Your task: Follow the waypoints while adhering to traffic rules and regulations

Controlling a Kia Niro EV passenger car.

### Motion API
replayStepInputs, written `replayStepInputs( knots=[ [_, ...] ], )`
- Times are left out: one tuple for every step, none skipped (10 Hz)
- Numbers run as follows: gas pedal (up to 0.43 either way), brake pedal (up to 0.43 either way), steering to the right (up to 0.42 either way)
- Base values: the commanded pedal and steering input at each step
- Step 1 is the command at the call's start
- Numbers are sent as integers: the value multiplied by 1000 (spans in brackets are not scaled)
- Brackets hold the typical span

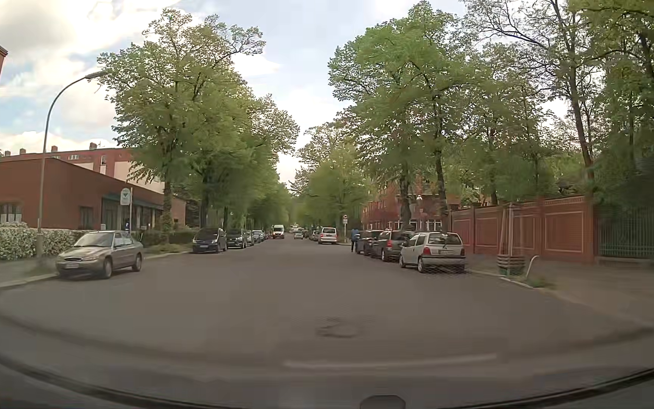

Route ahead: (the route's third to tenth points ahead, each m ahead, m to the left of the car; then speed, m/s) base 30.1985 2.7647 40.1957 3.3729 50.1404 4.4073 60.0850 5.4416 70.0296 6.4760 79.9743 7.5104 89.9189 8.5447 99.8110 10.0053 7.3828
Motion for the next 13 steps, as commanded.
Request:
replayStepInputs(
  knots=[
    [398, 18, 1],
    [398, 18, -1],
    [398, 18, -3],
    [398, 18, -10],
    [398, 18, -12],
    [398, 18, -13],
    [378, 18, -24],
    [378, 18, -38],
    [378, 18, -50],
    [378, 18, -56],
    [350, 18, -57],
    [311, 18, -57],
    [138, 18, -54]
  ],
)
